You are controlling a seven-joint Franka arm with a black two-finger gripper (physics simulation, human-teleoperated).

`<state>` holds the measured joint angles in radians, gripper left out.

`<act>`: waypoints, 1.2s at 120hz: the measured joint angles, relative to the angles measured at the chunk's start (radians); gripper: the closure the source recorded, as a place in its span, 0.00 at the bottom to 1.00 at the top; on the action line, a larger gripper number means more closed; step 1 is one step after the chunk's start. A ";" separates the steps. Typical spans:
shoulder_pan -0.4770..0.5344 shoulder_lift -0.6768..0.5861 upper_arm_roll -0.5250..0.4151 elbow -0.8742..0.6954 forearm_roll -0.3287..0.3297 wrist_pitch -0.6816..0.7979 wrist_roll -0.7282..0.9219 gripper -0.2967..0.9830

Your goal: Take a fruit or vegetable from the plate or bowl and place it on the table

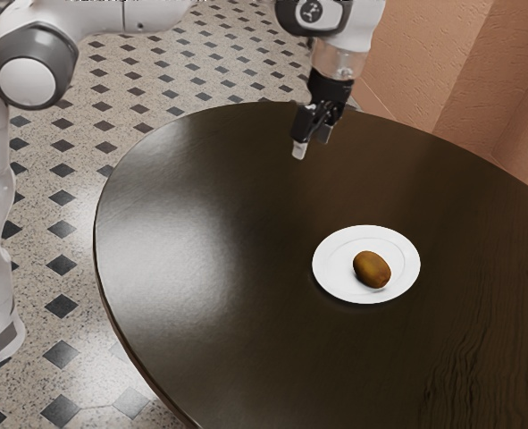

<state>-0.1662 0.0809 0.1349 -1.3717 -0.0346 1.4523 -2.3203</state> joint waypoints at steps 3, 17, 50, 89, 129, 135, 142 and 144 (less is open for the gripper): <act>-0.003 0.003 -0.002 0.000 -0.001 0.000 0.005 0.23; -0.007 0.008 -0.012 0.000 -0.008 0.001 0.028 0.23; -0.001 0.201 -0.032 0.125 -0.130 0.046 0.260 0.23; -0.069 0.294 -0.171 0.154 0.010 0.176 1.087 0.23; 0.033 0.378 -0.235 0.159 0.103 0.216 1.925 0.23; 0.043 0.385 -0.240 0.160 0.105 0.223 2.021 0.23; 0.056 0.392 -0.272 0.161 0.108 0.231 2.124 0.23; 0.066 0.396 -0.289 0.161 0.108 0.232 2.152 0.23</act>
<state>-0.1002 0.4773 -0.1539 -1.2108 0.0737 1.6846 -0.1681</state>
